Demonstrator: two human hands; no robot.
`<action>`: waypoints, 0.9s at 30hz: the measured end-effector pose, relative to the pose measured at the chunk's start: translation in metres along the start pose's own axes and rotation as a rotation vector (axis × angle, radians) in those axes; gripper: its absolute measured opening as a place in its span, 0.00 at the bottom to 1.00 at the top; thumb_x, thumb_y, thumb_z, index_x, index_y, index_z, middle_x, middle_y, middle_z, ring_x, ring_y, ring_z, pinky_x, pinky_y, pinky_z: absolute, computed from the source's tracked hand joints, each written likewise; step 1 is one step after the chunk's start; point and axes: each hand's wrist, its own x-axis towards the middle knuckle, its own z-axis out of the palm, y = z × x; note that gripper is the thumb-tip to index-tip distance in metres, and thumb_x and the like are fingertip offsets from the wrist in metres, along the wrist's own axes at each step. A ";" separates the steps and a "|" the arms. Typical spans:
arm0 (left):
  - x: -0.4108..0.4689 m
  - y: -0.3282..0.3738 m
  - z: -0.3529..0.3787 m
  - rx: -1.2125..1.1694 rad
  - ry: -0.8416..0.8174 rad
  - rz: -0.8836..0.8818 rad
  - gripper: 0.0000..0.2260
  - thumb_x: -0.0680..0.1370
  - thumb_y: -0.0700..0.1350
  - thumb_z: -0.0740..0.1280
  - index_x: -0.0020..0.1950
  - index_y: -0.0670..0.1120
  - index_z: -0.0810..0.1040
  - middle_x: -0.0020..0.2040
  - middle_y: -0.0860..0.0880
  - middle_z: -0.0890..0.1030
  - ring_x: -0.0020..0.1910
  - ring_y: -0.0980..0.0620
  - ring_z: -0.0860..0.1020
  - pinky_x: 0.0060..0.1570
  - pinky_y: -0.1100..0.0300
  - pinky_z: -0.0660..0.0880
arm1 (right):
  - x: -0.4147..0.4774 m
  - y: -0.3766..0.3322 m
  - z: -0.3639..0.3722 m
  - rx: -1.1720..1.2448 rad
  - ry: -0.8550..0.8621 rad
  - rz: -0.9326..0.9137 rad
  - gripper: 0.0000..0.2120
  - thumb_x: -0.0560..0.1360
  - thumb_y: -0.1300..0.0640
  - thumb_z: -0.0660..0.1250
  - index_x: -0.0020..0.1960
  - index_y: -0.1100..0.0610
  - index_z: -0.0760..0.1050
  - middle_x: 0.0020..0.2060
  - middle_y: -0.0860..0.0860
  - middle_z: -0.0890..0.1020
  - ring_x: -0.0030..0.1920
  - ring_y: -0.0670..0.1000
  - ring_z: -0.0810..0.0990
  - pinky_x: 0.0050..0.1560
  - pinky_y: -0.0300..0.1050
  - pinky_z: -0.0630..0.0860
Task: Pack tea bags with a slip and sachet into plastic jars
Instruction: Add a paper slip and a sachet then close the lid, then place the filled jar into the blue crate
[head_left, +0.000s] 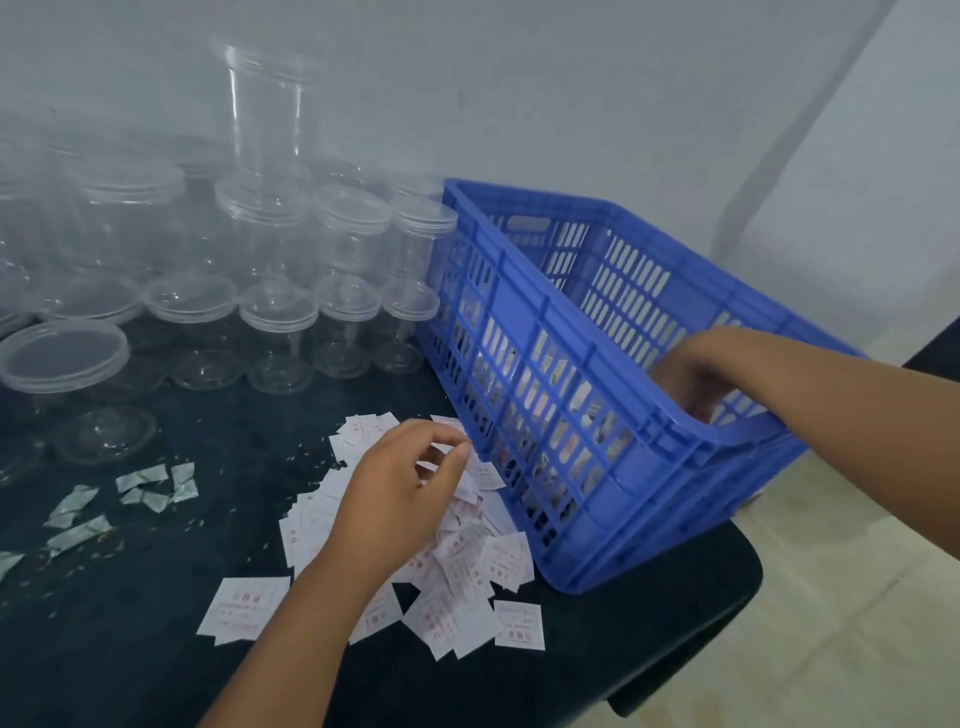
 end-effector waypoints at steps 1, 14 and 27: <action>0.000 0.001 0.000 -0.003 -0.001 0.005 0.03 0.81 0.54 0.67 0.51 0.62 0.81 0.55 0.67 0.80 0.55 0.63 0.80 0.50 0.73 0.74 | 0.002 0.000 0.001 0.039 0.026 -0.013 0.10 0.87 0.57 0.67 0.62 0.61 0.83 0.65 0.62 0.83 0.66 0.65 0.82 0.71 0.62 0.78; -0.023 0.008 -0.066 0.230 0.054 0.017 0.03 0.81 0.55 0.68 0.50 0.64 0.80 0.53 0.68 0.81 0.53 0.62 0.80 0.45 0.71 0.76 | -0.127 -0.012 -0.013 -0.106 1.013 -0.346 0.38 0.74 0.25 0.60 0.75 0.47 0.74 0.64 0.49 0.85 0.66 0.57 0.81 0.67 0.57 0.77; -0.099 -0.057 -0.136 0.559 0.376 -0.171 0.15 0.82 0.57 0.64 0.37 0.54 0.77 0.29 0.54 0.76 0.30 0.53 0.76 0.28 0.56 0.71 | -0.103 -0.216 0.181 0.365 0.653 -1.072 0.10 0.87 0.49 0.62 0.65 0.41 0.79 0.45 0.40 0.84 0.45 0.42 0.82 0.51 0.48 0.82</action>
